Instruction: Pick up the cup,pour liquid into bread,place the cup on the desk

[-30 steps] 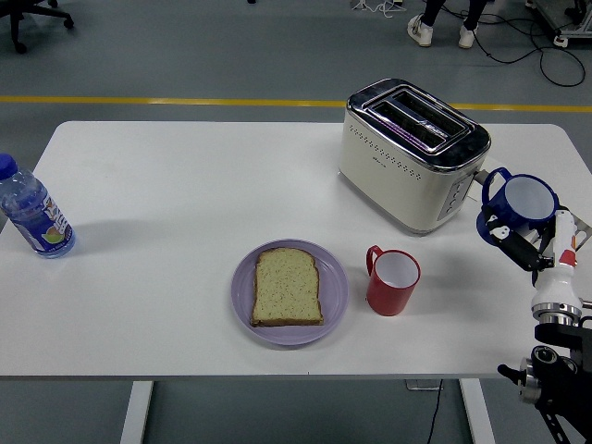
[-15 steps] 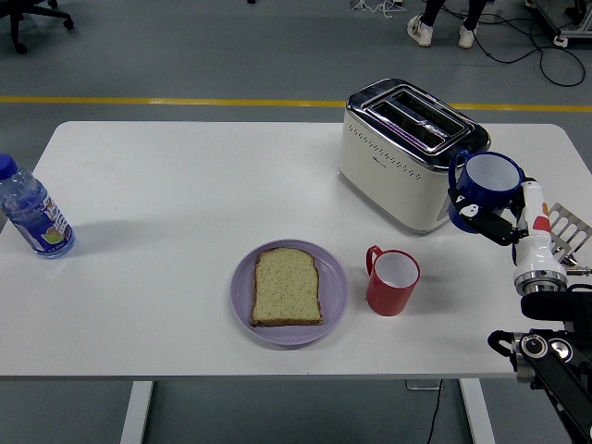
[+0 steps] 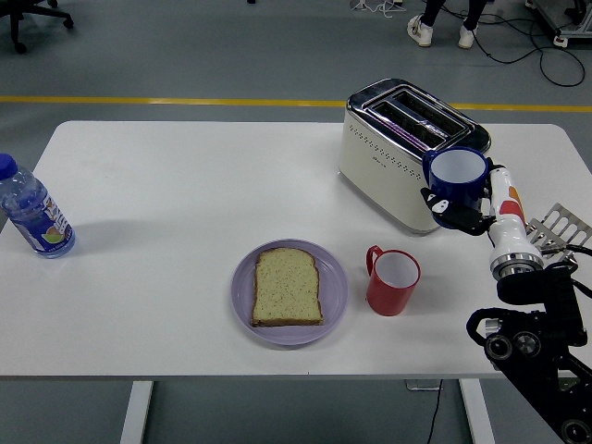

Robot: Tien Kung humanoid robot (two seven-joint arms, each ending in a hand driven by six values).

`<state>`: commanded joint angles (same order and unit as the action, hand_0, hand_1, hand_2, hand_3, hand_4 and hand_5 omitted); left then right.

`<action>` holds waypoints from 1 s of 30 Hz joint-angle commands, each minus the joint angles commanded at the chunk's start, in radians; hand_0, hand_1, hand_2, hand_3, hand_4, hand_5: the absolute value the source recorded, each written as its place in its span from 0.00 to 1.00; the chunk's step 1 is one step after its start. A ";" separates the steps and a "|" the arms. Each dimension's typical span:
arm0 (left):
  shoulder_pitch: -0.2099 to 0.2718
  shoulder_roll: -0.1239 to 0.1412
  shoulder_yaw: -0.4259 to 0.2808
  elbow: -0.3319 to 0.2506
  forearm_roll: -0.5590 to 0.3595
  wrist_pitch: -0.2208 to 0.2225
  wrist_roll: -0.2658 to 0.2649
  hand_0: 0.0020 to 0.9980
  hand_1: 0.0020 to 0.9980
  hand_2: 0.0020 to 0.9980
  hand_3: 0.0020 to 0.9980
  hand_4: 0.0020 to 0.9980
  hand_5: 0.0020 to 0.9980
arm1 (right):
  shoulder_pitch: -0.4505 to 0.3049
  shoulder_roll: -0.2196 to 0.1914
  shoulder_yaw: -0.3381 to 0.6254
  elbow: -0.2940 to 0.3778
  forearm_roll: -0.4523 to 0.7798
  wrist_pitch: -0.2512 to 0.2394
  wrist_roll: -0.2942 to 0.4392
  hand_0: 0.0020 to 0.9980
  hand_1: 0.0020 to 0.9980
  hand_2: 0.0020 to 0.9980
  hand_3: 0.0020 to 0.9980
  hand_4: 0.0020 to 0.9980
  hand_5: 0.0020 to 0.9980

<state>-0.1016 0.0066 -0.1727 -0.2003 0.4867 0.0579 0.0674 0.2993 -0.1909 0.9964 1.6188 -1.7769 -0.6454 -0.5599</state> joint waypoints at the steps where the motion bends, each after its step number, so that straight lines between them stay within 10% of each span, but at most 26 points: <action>1: -0.001 0.000 -0.001 0.000 0.001 0.000 0.000 0.64 0.65 0.66 0.55 0.32 0.84 | 0.010 -0.004 -0.012 -0.001 -0.022 0.000 -0.017 0.36 0.35 0.51 0.52 0.73 0.00; 30: -0.003 0.004 -0.007 -0.001 -0.006 0.000 0.001 0.63 0.65 0.66 0.55 0.32 0.84 | 0.272 -0.067 -0.376 -0.020 -0.278 0.159 -0.085 0.38 0.36 0.53 0.55 0.72 0.00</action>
<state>-0.1048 0.0101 -0.1794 -0.2009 0.4803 0.0579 0.0683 0.5712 -0.2579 0.6202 1.5987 -2.0547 -0.4860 -0.6454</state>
